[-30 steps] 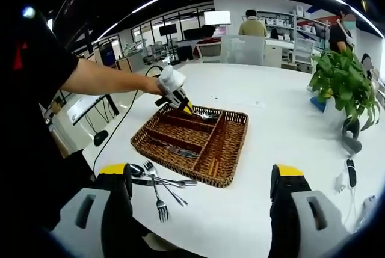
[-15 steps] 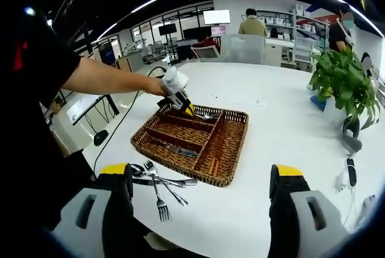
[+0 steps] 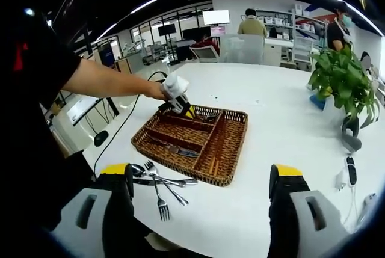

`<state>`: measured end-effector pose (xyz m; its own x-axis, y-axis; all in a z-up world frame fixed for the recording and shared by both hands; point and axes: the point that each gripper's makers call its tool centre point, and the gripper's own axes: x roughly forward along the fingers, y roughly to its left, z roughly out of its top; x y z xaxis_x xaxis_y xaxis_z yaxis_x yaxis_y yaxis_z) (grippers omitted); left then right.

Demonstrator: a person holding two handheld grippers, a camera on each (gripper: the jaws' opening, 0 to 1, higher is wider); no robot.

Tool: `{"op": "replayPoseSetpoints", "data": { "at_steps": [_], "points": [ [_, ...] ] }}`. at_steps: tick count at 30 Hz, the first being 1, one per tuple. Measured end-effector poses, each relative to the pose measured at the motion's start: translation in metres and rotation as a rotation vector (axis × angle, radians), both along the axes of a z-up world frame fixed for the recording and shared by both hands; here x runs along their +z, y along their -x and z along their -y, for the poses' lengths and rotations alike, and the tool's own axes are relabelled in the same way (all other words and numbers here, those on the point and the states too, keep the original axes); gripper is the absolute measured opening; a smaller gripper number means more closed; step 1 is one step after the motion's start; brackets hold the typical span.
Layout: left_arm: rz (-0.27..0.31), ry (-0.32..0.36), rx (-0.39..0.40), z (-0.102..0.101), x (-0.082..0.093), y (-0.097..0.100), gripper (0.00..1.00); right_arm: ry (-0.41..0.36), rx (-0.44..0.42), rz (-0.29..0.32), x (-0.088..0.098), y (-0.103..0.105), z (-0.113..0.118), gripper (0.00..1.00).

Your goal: Arrange the knives, forks, and spoons in their matching storage slots by inserting each utensil handle-first until every utensil is classified and aligned in the correct compartment

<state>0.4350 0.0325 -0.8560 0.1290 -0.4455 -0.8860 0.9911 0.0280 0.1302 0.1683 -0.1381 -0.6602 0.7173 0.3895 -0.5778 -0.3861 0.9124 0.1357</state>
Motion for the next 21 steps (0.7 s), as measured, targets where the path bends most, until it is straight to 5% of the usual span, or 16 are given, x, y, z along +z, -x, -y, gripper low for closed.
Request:
{"op": "replayPoseSetpoints", "data": {
  "at_steps": [12,21],
  "points": [
    [0.054,0.023,-0.011,0.001,0.009,0.001,0.14,-0.002,0.014,0.010,0.002,0.000,-0.005,0.95],
    [0.088,0.129,0.052,0.004,0.041,-0.001,0.23,0.003,0.038,0.023,0.006,-0.002,-0.008,0.96]
  ]
}}
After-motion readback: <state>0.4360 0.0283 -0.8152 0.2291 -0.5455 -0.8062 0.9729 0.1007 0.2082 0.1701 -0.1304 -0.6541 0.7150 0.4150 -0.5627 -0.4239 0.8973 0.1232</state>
